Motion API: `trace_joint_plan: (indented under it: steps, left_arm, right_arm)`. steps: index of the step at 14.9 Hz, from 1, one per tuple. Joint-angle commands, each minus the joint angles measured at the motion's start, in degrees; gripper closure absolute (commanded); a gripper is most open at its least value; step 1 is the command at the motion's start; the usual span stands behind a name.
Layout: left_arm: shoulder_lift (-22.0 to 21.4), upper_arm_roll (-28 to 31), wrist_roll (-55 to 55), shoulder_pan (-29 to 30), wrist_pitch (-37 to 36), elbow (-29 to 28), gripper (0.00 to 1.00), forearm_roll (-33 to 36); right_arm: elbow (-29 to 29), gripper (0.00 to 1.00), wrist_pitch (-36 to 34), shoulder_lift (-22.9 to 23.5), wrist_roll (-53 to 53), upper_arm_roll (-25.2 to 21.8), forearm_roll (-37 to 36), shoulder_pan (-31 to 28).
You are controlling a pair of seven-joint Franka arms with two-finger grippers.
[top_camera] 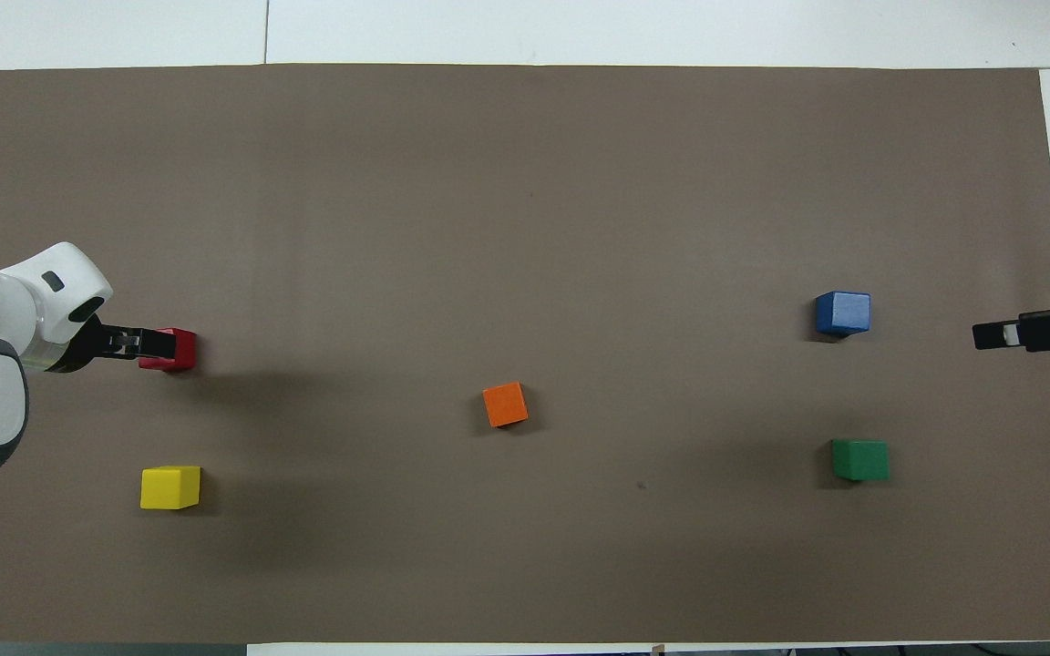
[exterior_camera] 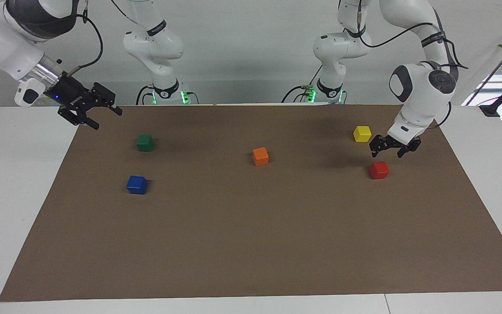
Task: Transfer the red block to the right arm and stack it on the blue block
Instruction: 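Lower the left gripper onto the red cube and close it, then lift the red cube with the left gripper while the right gripper advances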
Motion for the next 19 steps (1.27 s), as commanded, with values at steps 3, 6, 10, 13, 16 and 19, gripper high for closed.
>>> trace_joint_plan:
  steps: [3, 6, 10, 13, 16, 19]
  left_arm:
    - [2.2, 0.1, 0.7, 0.3, 7.6, -3.5, 0.0, 0.7]
    - [3.1, 0.1, 0.7, 0.6, 9.7, -4.7, 0.0, 0.7]
    - [3.2, 0.1, 0.6, 1.2, 12.9, -7.0, 0.0, 0.7]
    - [3.8, 0.1, 0.6, 1.1, 13.1, -6.7, 0.0, 0.7]
    - [3.8, 0.1, 0.6, 1.1, 13.1, -6.8, 0.17, 0.7]
    - [3.9, 0.1, 0.1, 1.1, 12.9, -6.4, 0.74, 0.7]
  right_arm:
    - [-11.2, 0.0, -0.7, -3.0, -8.5, 0.1, 16.1, -2.5]
    - [-13.8, 0.0, -3.6, -2.9, -9.1, 0.1, 24.7, -2.5]
    - [-20.4, 0.0, -4.1, -1.6, -17.3, 0.1, 36.4, -1.9]
    - [-24.3, 0.0, -6.1, -1.4, -17.8, 0.2, 43.3, -1.0]
    - [-26.5, 0.0, -10.1, -0.9, -16.2, 0.2, 51.7, 2.2]
    - [-29.0, 0.0, -11.0, -0.8, -13.0, 0.2, 59.8, 7.6]
